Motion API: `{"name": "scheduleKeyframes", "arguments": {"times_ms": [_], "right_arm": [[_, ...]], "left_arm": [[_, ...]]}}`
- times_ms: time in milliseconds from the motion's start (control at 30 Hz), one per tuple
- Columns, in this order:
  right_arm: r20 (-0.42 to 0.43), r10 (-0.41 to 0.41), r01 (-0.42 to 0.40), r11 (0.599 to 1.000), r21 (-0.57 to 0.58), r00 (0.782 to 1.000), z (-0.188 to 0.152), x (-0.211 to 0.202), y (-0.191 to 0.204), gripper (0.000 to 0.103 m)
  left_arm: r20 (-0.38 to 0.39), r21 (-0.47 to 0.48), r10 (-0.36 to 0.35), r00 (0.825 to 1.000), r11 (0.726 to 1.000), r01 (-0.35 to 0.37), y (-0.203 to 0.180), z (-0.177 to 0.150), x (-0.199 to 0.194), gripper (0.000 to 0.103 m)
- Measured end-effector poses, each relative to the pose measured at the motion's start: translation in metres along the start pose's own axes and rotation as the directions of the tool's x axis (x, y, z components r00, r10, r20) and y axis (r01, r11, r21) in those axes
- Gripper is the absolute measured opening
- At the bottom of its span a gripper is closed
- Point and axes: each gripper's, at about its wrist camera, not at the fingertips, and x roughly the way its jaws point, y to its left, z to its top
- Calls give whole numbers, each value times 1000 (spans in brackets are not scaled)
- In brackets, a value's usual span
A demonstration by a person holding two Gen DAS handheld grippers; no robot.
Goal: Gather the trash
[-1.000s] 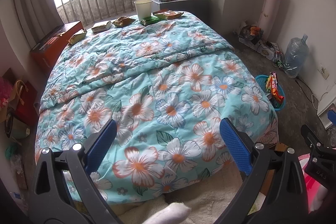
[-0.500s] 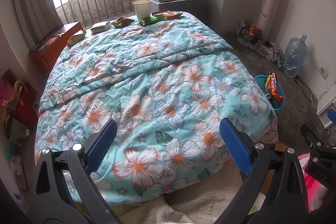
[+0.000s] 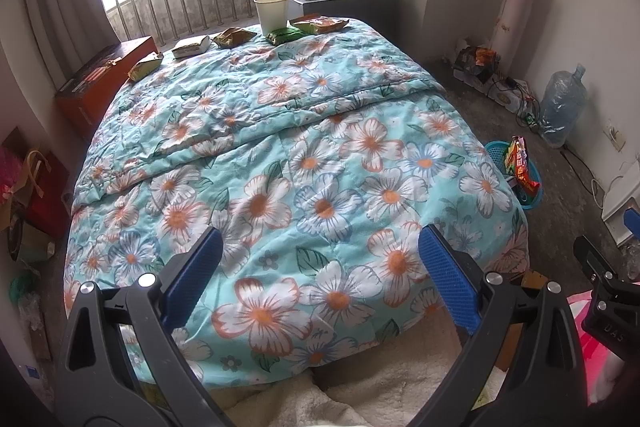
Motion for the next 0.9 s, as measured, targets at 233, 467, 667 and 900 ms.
{"name": "scheduleKeyframes", "arguments": {"times_ms": [233, 467, 667, 900], "right_arm": [[-1, 0, 0, 1000, 0, 1000, 0, 0, 0, 96], [-1, 1, -1, 1000, 0, 1000, 0, 0, 0, 96], [-2, 2, -2, 1000, 0, 1000, 0, 0, 0, 96], [-2, 2, -2, 1000, 2, 1000, -1, 0, -1, 96]], "left_arm": [[-3, 0, -1, 1000, 1000, 1, 1, 0, 1, 94], [-8, -2, -1, 1000, 1000, 1, 2, 0, 3, 94], [-15, -1, -1, 1000, 1000, 1, 3, -2, 3, 94], [-19, 1, -3, 1000, 1000, 3, 3, -2, 4, 94]]}}
